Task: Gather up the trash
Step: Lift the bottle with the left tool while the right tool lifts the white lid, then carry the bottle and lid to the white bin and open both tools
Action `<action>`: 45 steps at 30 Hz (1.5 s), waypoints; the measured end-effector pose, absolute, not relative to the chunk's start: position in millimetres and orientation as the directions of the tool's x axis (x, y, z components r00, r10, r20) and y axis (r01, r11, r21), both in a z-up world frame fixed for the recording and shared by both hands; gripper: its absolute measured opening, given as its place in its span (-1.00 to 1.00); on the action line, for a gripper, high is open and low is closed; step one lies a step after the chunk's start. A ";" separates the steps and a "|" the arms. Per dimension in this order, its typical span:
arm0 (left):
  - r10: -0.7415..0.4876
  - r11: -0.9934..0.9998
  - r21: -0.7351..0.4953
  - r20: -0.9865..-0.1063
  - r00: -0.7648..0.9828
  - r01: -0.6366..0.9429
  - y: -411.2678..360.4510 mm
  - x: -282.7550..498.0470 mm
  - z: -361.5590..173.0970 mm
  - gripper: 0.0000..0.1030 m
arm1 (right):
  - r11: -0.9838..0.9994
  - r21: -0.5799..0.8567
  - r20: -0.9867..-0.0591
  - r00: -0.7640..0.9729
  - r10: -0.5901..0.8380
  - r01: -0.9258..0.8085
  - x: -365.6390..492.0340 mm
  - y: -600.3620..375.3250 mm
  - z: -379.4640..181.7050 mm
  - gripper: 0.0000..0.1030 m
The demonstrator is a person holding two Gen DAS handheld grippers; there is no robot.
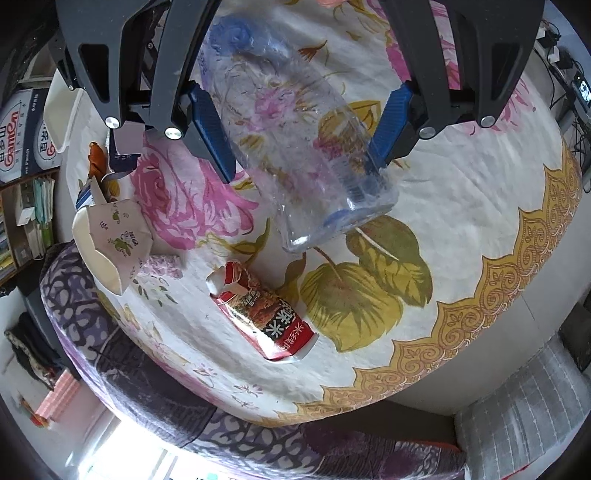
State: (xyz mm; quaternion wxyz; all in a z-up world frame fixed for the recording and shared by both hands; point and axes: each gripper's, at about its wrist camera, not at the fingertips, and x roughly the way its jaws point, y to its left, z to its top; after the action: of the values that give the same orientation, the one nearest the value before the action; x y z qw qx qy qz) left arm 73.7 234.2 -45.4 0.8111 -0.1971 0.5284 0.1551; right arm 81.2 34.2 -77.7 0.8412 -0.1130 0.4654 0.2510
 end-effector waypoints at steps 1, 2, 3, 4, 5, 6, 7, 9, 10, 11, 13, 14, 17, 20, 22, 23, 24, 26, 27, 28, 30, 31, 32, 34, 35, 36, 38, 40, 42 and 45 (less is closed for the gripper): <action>0.045 0.876 -0.153 -0.919 0.393 -0.458 233.5 73.8 -45.7 0.36 | 0.849 0.036 -0.841 0.443 0.310 -0.527 80.1 35.3 -78.3 -0.31; 0.047 0.879 -0.150 -0.918 0.395 -0.452 231.9 74.1 -45.8 0.36 | 0.850 0.036 -0.845 0.438 0.307 -0.526 80.8 36.2 -79.3 -0.60; 0.049 0.883 -0.146 -0.917 0.397 -0.446 230.2 74.3 -45.8 0.36 | 0.847 0.059 -0.852 0.415 0.319 -0.528 82.2 35.9 -80.9 -0.61; 0.048 0.886 -0.145 -0.916 0.398 -0.440 228.7 74.3 -46.0 0.36 | 0.848 0.064 -0.850 0.417 0.323 -0.526 81.8 35.1 -80.5 -0.62; 0.043 0.887 -0.147 -0.917 0.396 -0.437 228.3 74.4 -46.9 0.36 | 0.846 0.063 -0.850 0.416 0.323 -0.529 81.3 35.2 -80.3 -0.67; 0.031 0.887 -0.155 -0.920 0.391 -0.435 228.0 74.8 -48.8 0.36 | 0.842 0.080 -0.853 0.401 0.334 -0.533 80.7 35.3 -80.2 -0.68; 0.010 0.885 -0.169 -0.924 0.382 -0.434 228.2 75.1 -51.7 0.36 | 0.843 0.091 -0.854 0.394 0.340 -0.531 80.5 34.8 -80.7 -0.68; -0.044 0.865 -0.210 -0.937 0.347 -0.456 231.1 74.5 -62.6 0.37 | 0.843 0.132 -0.855 0.371 0.363 -0.521 81.8 31.2 -82.3 -0.63; -0.056 0.861 -0.216 -0.940 0.336 -0.461 231.5 74.2 -66.3 0.37 | 0.845 0.139 -0.856 0.367 0.365 -0.516 82.5 30.2 -82.8 -0.57; -0.066 0.859 -0.216 -0.946 0.318 -0.465 231.0 74.1 -71.1 0.37 | 0.849 0.145 -0.858 0.363 0.364 -0.509 83.1 29.2 -83.9 -0.52; -0.079 0.859 -0.208 -0.957 0.280 -0.467 228.6 74.1 -78.7 0.38 | 0.855 0.164 -0.863 0.348 0.366 -0.492 85.4 27.0 -87.3 -0.38; -0.100 0.854 -0.216 -0.961 0.257 -0.474 227.5 72.8 -83.4 0.38 | 0.857 0.174 -0.867 0.336 0.367 -0.485 87.1 26.7 -89.5 -0.22; -0.092 0.864 -0.202 -0.964 0.251 -0.461 221.2 69.1 -81.4 0.40 | 0.860 0.143 -0.880 0.335 0.337 -0.490 85.4 30.1 -95.5 -0.34; -0.113 0.866 -0.199 -0.972 0.207 -0.459 213.7 63.5 -84.9 0.40 | 0.860 0.124 -0.880 0.345 0.325 -0.495 83.1 33.6 -94.6 -0.38; -0.103 0.869 -0.188 -0.973 0.204 -0.457 209.2 59.1 -84.4 0.37 | 0.864 0.122 -0.879 0.351 0.323 -0.489 82.4 33.8 -94.5 -0.40; -0.094 0.874 -0.184 -0.972 0.213 -0.451 206.9 57.6 -82.3 0.36 | 0.865 0.124 -0.877 0.355 0.325 -0.486 82.3 33.2 -93.3 -0.43; -0.092 0.874 -0.186 -0.970 0.224 -0.448 205.9 56.7 -80.3 0.35 | 0.867 0.128 -0.872 0.361 0.330 -0.482 82.3 32.0 -91.3 -0.48; -0.086 0.872 -0.195 -0.964 0.250 -0.450 205.7 54.8 -75.6 0.35 | 0.870 0.135 -0.865 0.371 0.337 -0.475 84.2 29.0 -87.2 -0.57; -0.082 0.870 -0.199 -0.960 0.266 -0.451 205.9 53.8 -72.3 0.34 | 0.874 0.139 -0.859 0.383 0.341 -0.466 84.8 26.5 -83.2 -0.58; -0.076 0.869 -0.207 -0.953 0.292 -0.450 206.5 53.4 -67.1 0.34 | 0.877 0.140 -0.854 0.393 0.341 -0.459 85.8 24.4 -80.9 -0.58; -0.066 0.871 -0.215 -0.942 0.329 -0.441 207.4 53.1 -57.8 0.33 | 0.885 0.143 -0.840 0.419 0.346 -0.443 86.2 19.7 -74.0 -0.58; -0.055 0.876 -0.217 -0.932 0.358 -0.431 206.0 53.2 -50.0 0.33 | 0.889 0.149 -0.827 0.438 0.352 -0.434 86.3 16.4 -68.0 -0.58; -0.045 0.880 -0.215 -0.925 0.377 -0.424 205.5 53.2 -44.8 0.33 | 0.892 0.152 -0.818 0.453 0.356 -0.426 86.9 14.1 -63.3 -0.58; -0.014 0.890 -0.205 -0.904 0.427 -0.407 202.1 52.6 -31.3 0.33 | 0.901 0.155 -0.789 0.497 0.360 -0.406 86.2 8.3 -50.1 -0.59; -0.002 0.895 -0.201 -0.895 0.445 -0.399 201.8 52.4 -26.6 0.33 | 0.905 0.159 -0.774 0.519 0.363 -0.396 85.8 5.1 -43.2 -0.59; 0.011 0.899 -0.194 -0.886 0.463 -0.392 199.2 53.6 -21.9 0.33 | 0.909 0.163 -0.760 0.539 0.364 -0.385 85.7 2.2 -36.6 -0.59; 0.040 0.910 -0.176 -0.864 0.501 -0.375 193.5 53.3 -10.2 0.33 | 0.914 0.166 -0.742 0.564 0.363 -0.370 84.7 -1.9 -28.9 -0.59; 0.065 0.917 -0.162 -0.841 0.537 -0.365 187.8 52.7 0.6 0.33 | 0.917 0.185 -0.719 0.587 0.372 -0.354 84.1 -9.3 -19.9 -0.58; 0.078 0.919 -0.158 -0.826 0.559 -0.362 183.3 57.5 7.2 0.33 | 0.921 0.195 -0.702 0.607 0.372 -0.338 83.0 -16.3 -12.8 -0.58; 0.089 0.919 -0.162 -0.805 0.587 -0.360 177.1 58.3 15.6 0.33 | 0.934 0.185 -0.671 0.655 0.348 -0.306 79.3 -28.5 -0.2 -0.58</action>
State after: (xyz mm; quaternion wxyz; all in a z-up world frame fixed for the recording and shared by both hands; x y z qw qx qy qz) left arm 58.3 177.1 15.6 0.8771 -0.1557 0.4359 0.1281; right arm 79.3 -28.5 -0.2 0.9093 0.0277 0.3742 0.1797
